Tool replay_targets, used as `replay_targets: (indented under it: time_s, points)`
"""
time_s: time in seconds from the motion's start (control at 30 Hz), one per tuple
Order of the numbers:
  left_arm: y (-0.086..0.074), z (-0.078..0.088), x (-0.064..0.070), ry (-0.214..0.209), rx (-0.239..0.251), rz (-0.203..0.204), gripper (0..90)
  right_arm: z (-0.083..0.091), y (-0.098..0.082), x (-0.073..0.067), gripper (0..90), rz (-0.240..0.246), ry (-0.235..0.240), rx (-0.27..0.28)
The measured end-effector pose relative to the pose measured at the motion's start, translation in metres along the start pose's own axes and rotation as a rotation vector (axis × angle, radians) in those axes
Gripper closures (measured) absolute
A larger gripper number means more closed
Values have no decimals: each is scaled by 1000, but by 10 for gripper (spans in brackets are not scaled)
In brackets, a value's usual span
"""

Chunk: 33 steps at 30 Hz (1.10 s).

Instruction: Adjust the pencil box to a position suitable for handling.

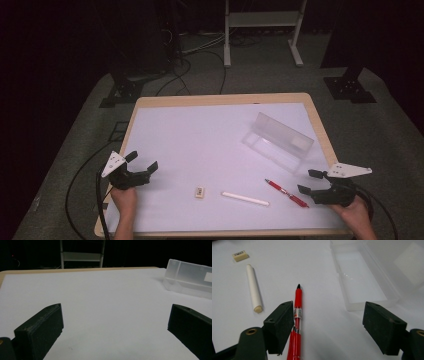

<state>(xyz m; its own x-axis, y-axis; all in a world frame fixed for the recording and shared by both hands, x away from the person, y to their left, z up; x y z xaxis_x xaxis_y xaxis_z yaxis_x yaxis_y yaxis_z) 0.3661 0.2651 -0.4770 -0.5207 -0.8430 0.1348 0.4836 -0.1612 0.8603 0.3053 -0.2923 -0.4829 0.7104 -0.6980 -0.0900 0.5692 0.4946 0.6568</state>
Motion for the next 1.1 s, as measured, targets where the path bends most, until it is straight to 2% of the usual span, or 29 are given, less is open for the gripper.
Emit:
replay_targets:
  time_s: [0.33,0.77,1.1]
  points:
    - [0,0,1,-5,-1,-8,0,0,18,-2,209,27,20,-14]
    - [0,0,1,-3,-1,-7,0,-17,48,-12,195,96,47,-62]
    - [0,0,1,-2,1,-4,0,-24,72,-15,203,129,56,-99]
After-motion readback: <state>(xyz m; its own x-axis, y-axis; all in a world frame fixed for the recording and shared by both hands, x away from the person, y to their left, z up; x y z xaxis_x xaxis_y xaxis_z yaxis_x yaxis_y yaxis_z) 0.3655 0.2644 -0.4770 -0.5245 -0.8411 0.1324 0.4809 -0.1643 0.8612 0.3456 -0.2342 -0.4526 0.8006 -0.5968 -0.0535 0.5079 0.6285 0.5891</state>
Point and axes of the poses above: each handheld gripper's, and its own axes: z roughly backward along the jaws, y roughly out of its top, x roughly to its right, the point moved 6 cm from there along -z, roughly forward along the jaws, and after that the axes turned 15 degrees about -x, right-handed, at the moved point
